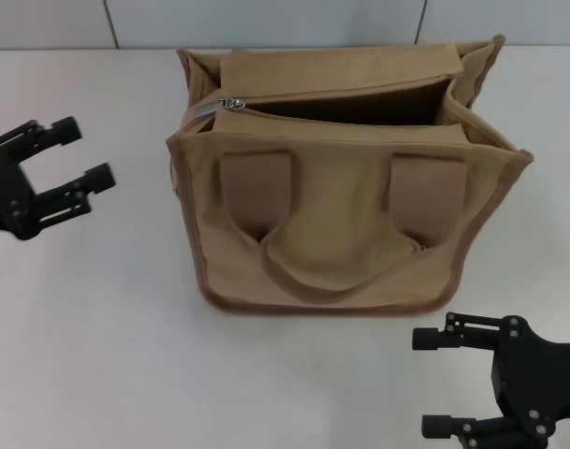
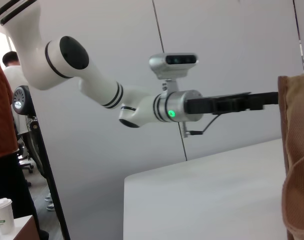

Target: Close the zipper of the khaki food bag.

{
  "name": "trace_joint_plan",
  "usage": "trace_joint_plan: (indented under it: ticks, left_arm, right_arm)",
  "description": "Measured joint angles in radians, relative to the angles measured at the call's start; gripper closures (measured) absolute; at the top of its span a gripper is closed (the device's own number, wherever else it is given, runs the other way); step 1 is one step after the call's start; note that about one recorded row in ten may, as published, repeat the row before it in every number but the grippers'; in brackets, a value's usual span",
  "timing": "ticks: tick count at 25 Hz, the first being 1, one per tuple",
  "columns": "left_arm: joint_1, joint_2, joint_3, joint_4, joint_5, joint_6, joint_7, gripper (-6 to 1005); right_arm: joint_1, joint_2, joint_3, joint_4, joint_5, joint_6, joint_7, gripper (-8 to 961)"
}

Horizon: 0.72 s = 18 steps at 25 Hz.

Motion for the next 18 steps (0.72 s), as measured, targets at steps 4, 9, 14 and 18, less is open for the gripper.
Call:
trace_joint_plan:
  ticks: [4,9,14,18]
  left_arm:
    - [-0.047,-0.025,0.03,0.01,0.007,-0.078,0.027,222]
    - [-0.1,-0.047,0.121,0.012,0.008,-0.164,0.039,224]
    - [-0.13,-0.068,0.151,0.022,0.009,-0.226,0.056,225]
    - [-0.14,-0.073,0.162,0.022,0.009,-0.243,0.081,226]
  right_arm:
    - [0.0,0.0,0.0,0.0,0.0,0.0,0.001,134]
    - [0.0,0.0,0.001,0.0,0.0,0.0,0.01,134]
    - [0.001,0.0,0.003,0.0,0.0,0.0,0.014,133]
    - [0.0,-0.001,0.003,0.0,0.004,0.0,0.014,134]
